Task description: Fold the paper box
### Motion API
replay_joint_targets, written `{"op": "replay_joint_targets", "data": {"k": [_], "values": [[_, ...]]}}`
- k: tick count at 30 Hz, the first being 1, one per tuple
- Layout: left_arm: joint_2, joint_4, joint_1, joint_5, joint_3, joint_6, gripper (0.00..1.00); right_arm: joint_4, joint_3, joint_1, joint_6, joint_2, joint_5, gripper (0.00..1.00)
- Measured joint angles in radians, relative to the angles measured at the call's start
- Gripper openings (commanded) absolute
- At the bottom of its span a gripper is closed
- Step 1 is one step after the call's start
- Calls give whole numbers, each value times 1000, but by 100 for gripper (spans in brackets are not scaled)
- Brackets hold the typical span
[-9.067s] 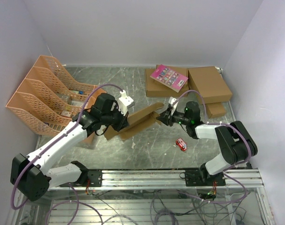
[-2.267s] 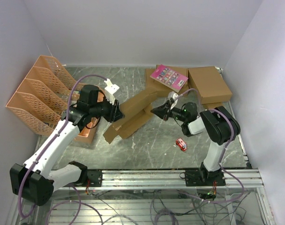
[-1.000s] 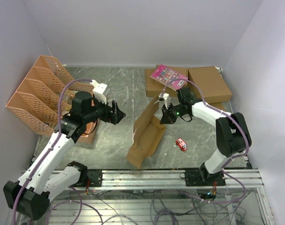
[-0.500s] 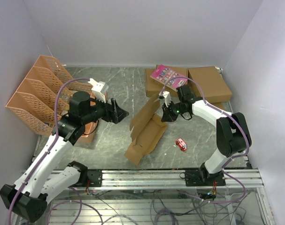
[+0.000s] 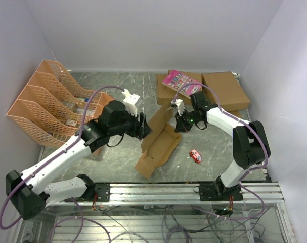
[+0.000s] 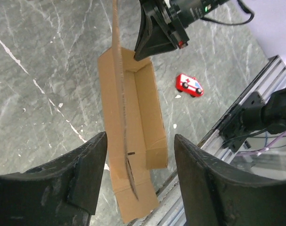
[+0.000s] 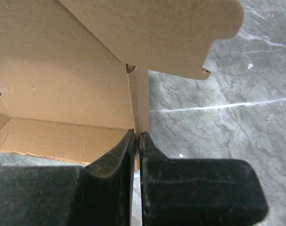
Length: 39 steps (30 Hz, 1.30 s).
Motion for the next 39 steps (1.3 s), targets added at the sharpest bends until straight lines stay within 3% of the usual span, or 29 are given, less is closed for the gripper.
{"op": "replay_joint_targets", "data": {"k": [5,7,39], "values": [[81,-3,-55,-57,17,23,16,-12,9,0,-1,6,14,0],[105,-6,-59,-70,18,33,7,-15,13,0,-3,6,22,0],[155,-3,-59,-122,6,84,7,51,3,52,-32,39,170,27]]}}
